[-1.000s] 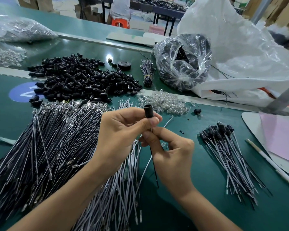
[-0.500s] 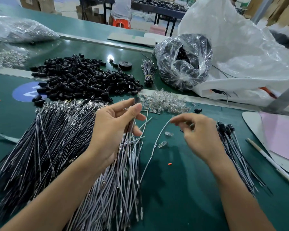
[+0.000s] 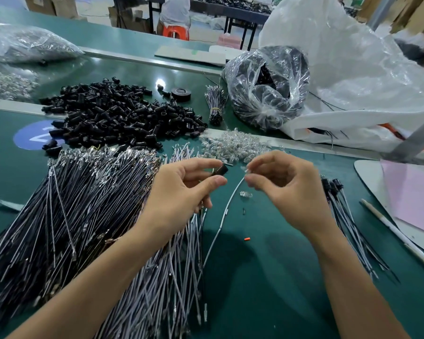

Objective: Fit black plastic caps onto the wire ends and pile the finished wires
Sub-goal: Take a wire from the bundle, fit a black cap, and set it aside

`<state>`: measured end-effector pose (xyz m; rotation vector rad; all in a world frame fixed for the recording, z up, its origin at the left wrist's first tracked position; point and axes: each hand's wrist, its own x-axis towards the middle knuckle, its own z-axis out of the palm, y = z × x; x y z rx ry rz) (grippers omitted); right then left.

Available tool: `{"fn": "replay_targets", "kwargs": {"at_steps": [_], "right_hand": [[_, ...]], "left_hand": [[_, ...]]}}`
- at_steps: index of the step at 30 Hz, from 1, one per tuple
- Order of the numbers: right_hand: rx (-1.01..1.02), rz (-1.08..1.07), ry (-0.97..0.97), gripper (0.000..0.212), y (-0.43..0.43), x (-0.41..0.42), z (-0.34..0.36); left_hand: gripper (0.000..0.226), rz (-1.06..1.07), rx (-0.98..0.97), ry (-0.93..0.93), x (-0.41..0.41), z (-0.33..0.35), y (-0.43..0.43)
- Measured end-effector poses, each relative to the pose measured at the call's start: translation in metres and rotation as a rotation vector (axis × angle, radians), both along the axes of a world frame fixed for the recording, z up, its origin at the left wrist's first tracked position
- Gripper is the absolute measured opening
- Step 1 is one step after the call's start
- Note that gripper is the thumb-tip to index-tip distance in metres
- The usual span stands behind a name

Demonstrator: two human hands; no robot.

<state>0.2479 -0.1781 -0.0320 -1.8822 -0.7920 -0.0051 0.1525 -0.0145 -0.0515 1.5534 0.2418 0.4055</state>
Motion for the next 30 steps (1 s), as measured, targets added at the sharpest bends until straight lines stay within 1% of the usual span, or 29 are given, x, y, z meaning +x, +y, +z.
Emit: {"fn": "replay_targets", "kwargs": {"at_steps": [1,3,8,12,17,22,27,30], "right_hand": [[0.055,0.008,-0.001,0.023,-0.0002,-0.0015,0.002],[0.087,0.026,-0.026,0.022,-0.0002,-0.0038,0.0038],[0.032,0.099,-0.053,0.021,0.002,-0.0069,0.0024],[0.011,0.106,-0.05,0.025,0.002,-0.0068,0.0034],[-0.009,0.124,0.039,0.025,0.0006,-0.0047,0.002],[0.056,0.17,0.145,0.021,0.0019,-0.0034,0.0003],[0.083,0.196,0.117,0.023,0.0027,-0.0027,-0.0033],[0.124,0.207,0.132,0.025,0.0039,-0.0044,-0.006]], "left_hand": [[0.021,0.008,0.034,0.005,0.0011,-0.0018,-0.0001],[0.017,0.01,0.071,-0.013,0.0031,-0.0046,-0.0016],[0.012,-0.019,0.138,-0.073,0.0003,-0.007,-0.0043],[0.012,-0.029,0.131,-0.083,0.0013,-0.0069,-0.0041],[0.018,-0.046,0.082,-0.143,0.0005,-0.0065,-0.0048],[0.018,-0.076,0.088,-0.154,-0.0005,-0.0056,-0.0048],[0.02,-0.09,0.076,-0.151,-0.0012,-0.0052,-0.0055],[0.019,-0.098,0.061,-0.157,-0.0018,-0.0053,-0.0047]]}}
